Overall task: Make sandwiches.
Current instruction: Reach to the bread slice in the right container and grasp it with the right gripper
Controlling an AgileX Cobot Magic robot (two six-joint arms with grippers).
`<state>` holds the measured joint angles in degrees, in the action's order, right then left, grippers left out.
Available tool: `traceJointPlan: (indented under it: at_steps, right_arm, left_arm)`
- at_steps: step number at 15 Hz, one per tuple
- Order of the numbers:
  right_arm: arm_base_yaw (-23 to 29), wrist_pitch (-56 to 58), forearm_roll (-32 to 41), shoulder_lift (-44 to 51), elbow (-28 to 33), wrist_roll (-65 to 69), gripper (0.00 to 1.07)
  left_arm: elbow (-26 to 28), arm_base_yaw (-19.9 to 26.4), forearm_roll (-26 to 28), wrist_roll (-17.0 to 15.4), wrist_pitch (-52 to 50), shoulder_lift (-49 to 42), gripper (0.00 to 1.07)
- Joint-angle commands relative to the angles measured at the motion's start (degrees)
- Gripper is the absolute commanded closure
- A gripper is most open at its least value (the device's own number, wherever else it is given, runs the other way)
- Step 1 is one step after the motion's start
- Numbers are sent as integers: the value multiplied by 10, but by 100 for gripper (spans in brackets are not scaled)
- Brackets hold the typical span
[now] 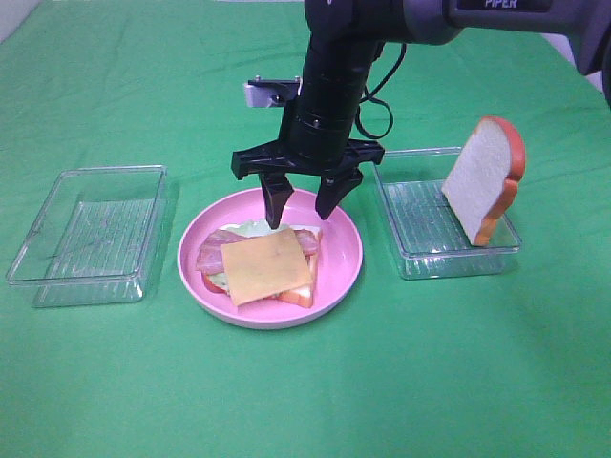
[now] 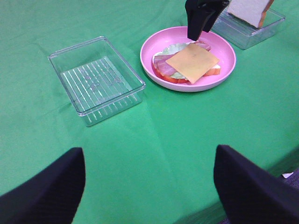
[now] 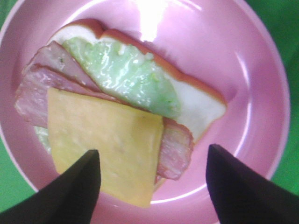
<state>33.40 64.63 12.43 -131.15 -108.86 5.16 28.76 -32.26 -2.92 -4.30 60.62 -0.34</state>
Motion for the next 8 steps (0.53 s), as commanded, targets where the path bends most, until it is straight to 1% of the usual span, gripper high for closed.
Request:
traceJointPlan:
  at_steps: [1, 5, 7, 8]
  right_arm:
    - [-2, 17, -44, 36, -7, 15, 44]
    - [-33, 32, -60, 97, -16, 22, 38]
    - [-65, 46, -77, 131, -16, 23, 33]
    - [-82, 52, -92, 144, -16, 26, 33]
  left_arm:
    - [-1, 0, 5, 1, -6, -11, 33]
    - [-1, 0, 5, 1, -6, -11, 33]
    - [-1, 0, 5, 1, -6, -11, 33]
    - [-1, 0, 5, 1, -6, -11, 33]
